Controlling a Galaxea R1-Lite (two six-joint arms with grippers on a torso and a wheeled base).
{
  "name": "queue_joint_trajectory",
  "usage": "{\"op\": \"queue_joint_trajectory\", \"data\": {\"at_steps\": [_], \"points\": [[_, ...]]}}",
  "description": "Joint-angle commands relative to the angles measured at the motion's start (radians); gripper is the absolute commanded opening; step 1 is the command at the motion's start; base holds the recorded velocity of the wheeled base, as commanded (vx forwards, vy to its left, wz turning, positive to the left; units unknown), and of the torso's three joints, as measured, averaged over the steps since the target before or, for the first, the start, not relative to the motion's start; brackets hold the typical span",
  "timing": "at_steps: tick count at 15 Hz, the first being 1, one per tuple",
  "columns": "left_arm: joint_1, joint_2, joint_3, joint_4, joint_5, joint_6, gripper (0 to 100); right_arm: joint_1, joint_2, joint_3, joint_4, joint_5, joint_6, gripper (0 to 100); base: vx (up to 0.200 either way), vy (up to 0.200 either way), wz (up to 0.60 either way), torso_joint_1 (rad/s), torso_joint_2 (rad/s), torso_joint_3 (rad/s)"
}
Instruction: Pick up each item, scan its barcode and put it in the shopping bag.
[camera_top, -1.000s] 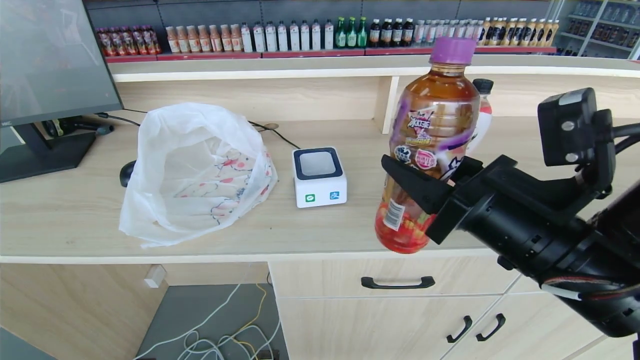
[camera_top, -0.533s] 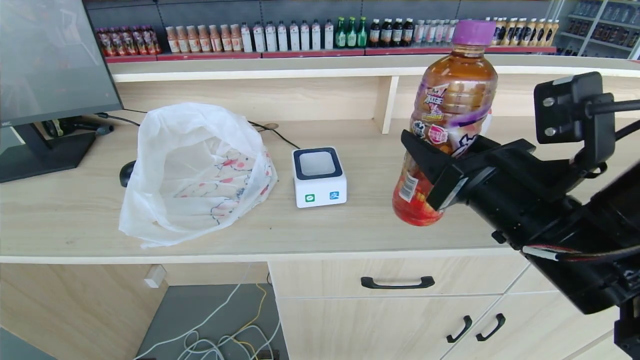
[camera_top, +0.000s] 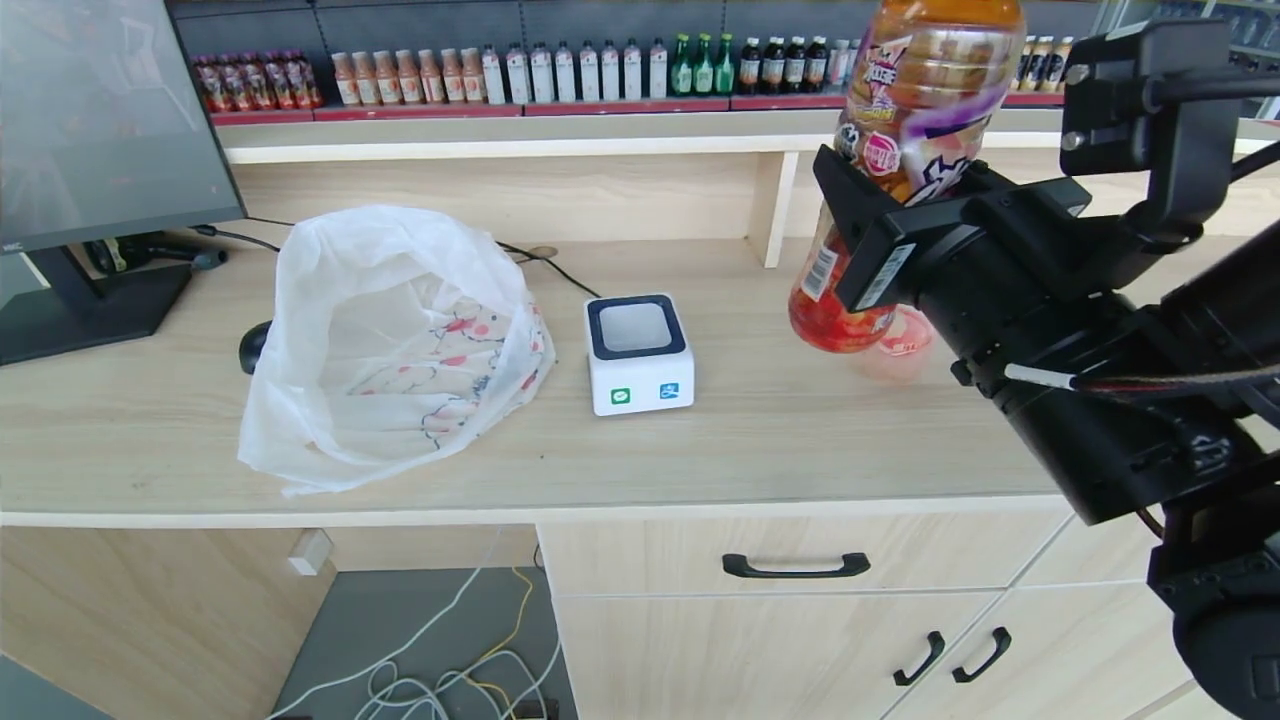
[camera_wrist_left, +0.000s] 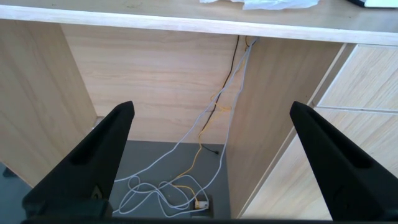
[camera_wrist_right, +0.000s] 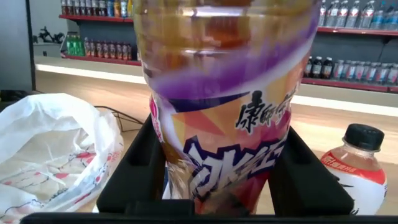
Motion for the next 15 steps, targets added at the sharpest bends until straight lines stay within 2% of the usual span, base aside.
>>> {"op": "queue_joint_trajectory", "data": {"at_steps": [1,12,15], "points": [[0.0,0.0,0.0,0.0,0.0,0.001,100,0.001,0.005,0.002,-0.002,0.001,-0.004,0,0.0,0.2,0.0,-0.002,0.01,0.002],[-0.001,0.0,0.0,0.0,-0.001,0.004,100,0.021,0.009,0.036,-0.002,0.001,0.027,0,0.0,0.2,0.0,0.005,0.0,0.003],[0.0,0.0,0.0,0.0,0.0,0.001,100,0.024,0.017,0.041,-0.003,0.005,0.003,0,0.0,0.0,0.0,0.0,0.0,0.0]]}}
